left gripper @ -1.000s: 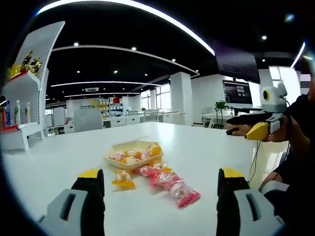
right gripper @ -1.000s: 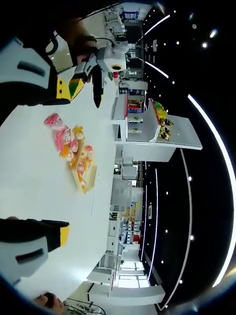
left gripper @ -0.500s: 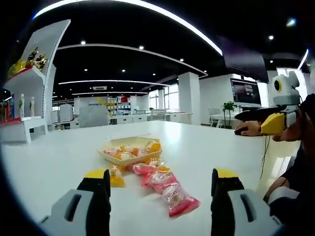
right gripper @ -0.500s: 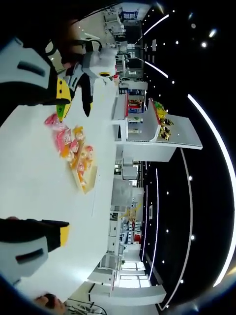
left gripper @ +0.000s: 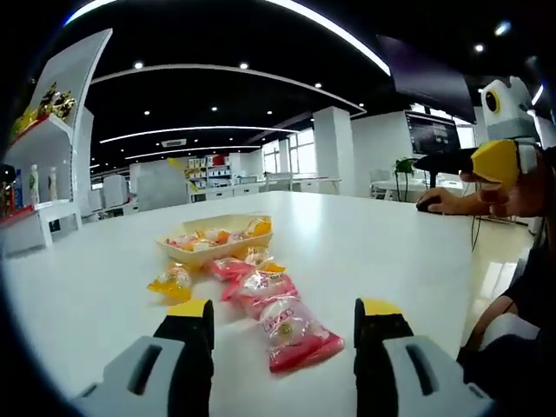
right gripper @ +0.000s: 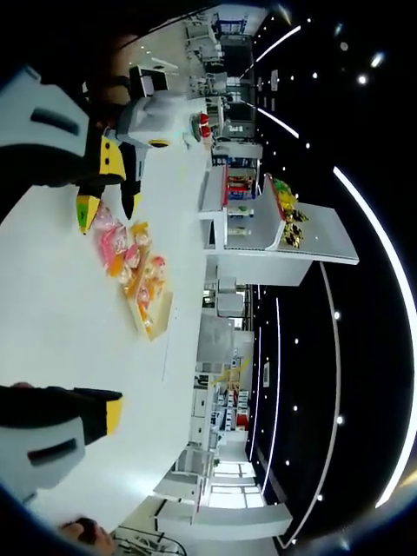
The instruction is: Pick up the marshmallows scattered on the table and place them into the bowl on the table
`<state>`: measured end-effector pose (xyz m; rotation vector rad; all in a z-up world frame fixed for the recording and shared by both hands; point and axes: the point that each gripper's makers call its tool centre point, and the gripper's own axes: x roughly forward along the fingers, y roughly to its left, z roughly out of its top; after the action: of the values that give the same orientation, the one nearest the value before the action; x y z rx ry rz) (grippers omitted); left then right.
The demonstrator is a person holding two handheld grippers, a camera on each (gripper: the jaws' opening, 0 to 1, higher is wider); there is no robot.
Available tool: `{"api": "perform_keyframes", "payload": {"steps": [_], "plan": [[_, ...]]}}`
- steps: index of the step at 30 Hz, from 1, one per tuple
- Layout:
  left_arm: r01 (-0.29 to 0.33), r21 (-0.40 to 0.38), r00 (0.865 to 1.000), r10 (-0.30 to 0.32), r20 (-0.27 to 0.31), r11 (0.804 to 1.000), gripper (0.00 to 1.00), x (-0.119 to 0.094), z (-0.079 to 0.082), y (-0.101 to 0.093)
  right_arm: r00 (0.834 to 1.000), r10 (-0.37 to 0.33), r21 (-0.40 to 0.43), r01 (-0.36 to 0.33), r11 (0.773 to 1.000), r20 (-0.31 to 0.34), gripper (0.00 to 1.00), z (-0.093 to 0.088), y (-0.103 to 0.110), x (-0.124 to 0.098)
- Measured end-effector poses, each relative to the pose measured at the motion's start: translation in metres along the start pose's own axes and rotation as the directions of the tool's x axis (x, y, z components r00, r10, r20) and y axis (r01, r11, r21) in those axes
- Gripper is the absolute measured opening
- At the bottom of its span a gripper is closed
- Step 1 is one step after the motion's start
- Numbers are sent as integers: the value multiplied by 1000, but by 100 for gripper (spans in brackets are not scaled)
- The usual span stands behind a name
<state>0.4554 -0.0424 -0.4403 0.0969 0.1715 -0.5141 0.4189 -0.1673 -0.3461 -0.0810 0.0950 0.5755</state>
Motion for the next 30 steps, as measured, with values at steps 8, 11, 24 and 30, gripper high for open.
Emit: {"api": "perform_keyframes", "payload": {"steps": [8,11,24,30], "plan": [[13,-31,997,-16,-72,999,49,9,-11,2,1000,0,-6,0,1000,5,94,3,0,0],[10,-56,997,-15,-81,998,40,7,-12,4,1000,-7,-6,7,1000,6,94,3,-2,-1],[-12,-37,994,8,-105,999,26,1,-16,13,1000,-6,-9,6,1000,3,94,2,-1,0],[-8,-34,995,4,-97,999,22,0,-15,12,1000,0,-7,0,1000,-1,94,0,1,2]]}}
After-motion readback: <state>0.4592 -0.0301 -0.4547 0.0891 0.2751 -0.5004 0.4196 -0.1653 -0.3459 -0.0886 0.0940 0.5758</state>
